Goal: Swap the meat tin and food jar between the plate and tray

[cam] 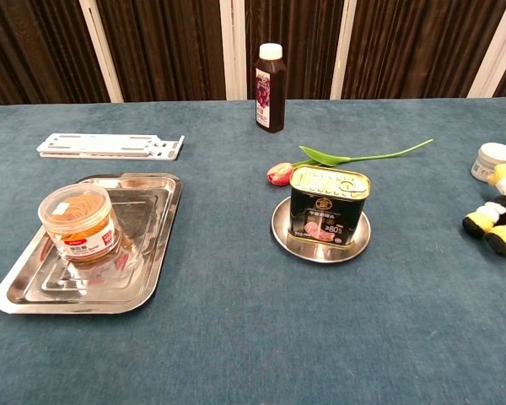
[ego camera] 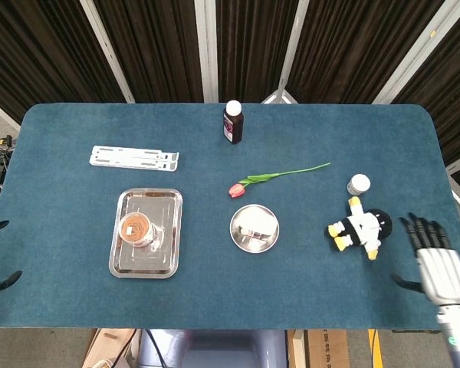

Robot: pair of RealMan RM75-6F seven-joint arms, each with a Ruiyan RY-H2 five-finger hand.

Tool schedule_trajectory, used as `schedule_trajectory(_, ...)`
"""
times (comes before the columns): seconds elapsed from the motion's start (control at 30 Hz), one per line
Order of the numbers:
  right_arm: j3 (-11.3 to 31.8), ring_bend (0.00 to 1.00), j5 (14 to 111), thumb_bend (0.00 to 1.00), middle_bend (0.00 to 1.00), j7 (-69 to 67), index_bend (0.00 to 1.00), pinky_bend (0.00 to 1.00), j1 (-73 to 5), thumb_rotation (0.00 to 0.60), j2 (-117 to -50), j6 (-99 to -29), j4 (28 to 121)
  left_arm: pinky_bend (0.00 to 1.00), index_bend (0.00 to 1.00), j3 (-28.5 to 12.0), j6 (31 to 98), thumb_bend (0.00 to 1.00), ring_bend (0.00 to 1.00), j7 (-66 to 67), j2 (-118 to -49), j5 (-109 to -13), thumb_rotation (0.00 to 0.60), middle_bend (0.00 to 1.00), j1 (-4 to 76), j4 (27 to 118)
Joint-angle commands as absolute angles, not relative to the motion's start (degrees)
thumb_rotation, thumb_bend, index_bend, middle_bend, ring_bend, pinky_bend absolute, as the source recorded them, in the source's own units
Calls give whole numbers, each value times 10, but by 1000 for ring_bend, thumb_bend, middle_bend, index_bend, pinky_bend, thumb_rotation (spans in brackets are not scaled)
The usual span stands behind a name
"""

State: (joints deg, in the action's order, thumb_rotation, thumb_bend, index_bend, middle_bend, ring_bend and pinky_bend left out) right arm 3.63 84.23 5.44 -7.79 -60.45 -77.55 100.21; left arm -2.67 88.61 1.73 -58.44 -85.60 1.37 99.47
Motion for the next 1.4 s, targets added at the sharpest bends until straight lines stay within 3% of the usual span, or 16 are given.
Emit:
schedule_trajectory(0.03,49,0,805,0,0,76,0,0,-135,600,-591,-681,1096,0,169,-27,886,164,0,21,-587,-855,600,0,14,995)
schedule_trajectory(0.33,98,0,656,0,0,194,0,0,-225,600,-652,-610,1158,0,168,-34,895,164,0,12,-582,-842,600,0,10,995)
schedule_trajectory(0.57,122,0,531,0,0,333,0,0,-292,600,-728,-641,1151,0,167,-41,891,164,0,-2,-575,-828,600,0,10,994)
schedule_trajectory(0.93,142,66,405,0,8,377,2,0,-376,600,-831,-634,1089,0,166,-51,884,165,0,-11,-569,-800,600,0,10,993)
schedule_trajectory(1.13,152,115,371,0,70,393,33,0,-412,600,-872,-641,1055,0,166,-55,887,164,0,-20,-563,-791,600,0,6,994)
schedule_trajectory(1.4,171,273,339,0,273,399,239,0,-445,600,-936,-680,1013,0,167,-57,891,165,0,-25,-559,-784,600,0,1,996)
